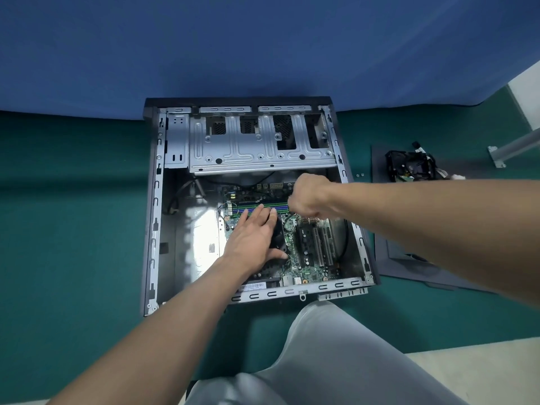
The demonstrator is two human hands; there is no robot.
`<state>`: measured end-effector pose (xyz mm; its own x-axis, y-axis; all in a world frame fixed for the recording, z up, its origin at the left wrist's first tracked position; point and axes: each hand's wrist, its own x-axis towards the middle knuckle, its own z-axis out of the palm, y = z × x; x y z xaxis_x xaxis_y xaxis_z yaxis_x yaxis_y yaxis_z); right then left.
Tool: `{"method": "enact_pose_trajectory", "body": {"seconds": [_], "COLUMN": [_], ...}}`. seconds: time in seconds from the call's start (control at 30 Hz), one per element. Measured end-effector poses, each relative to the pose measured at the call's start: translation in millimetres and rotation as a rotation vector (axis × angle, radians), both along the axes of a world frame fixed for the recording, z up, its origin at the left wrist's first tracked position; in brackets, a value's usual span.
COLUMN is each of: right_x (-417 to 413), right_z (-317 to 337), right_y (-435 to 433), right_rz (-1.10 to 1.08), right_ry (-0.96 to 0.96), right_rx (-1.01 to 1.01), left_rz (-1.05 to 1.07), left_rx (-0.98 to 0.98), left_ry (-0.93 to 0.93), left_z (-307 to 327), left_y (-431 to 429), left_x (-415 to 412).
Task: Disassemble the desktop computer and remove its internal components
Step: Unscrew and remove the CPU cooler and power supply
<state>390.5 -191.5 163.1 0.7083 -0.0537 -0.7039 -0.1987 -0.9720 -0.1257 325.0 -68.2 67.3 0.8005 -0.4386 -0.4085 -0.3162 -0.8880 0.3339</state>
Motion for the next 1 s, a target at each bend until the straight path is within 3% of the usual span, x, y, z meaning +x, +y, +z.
{"method": "enact_pose_trajectory", "body": {"seconds": [0.17, 0.23, 0.37, 0.53, 0.73, 1.0], "right_x": [-18, -20, -16, -23, -48, -88], "right_z": [9, 7, 9, 0, -12, -36], "right_y": [-5, -10, -23, -36, -61, -67], "right_rz": [1.336, 1.471, 1.155, 0.596, 0.002, 0.129], "right_ry": [-0.291, -0.333, -0.339, -0.262, -0.495, -0.858], "right_rx": [-0.251, -0.264, -0.211, 0.059, 0.367, 0.385], "left_rz": [0.002, 0.008, 0.010, 0.075, 0.147, 0.163], "left_rx": [-0.015, -0.015, 0.003, 0.026, 0.047, 0.038], "left_ry": [0.007, 0.006, 0.021, 0.041, 0.066, 0.097], "left_z": [3, 4, 5, 3, 4, 10], "left_y": [-1, -1, -1, -4, -10, -10], "left_x": [1, 1, 0, -1, -2, -4]}}
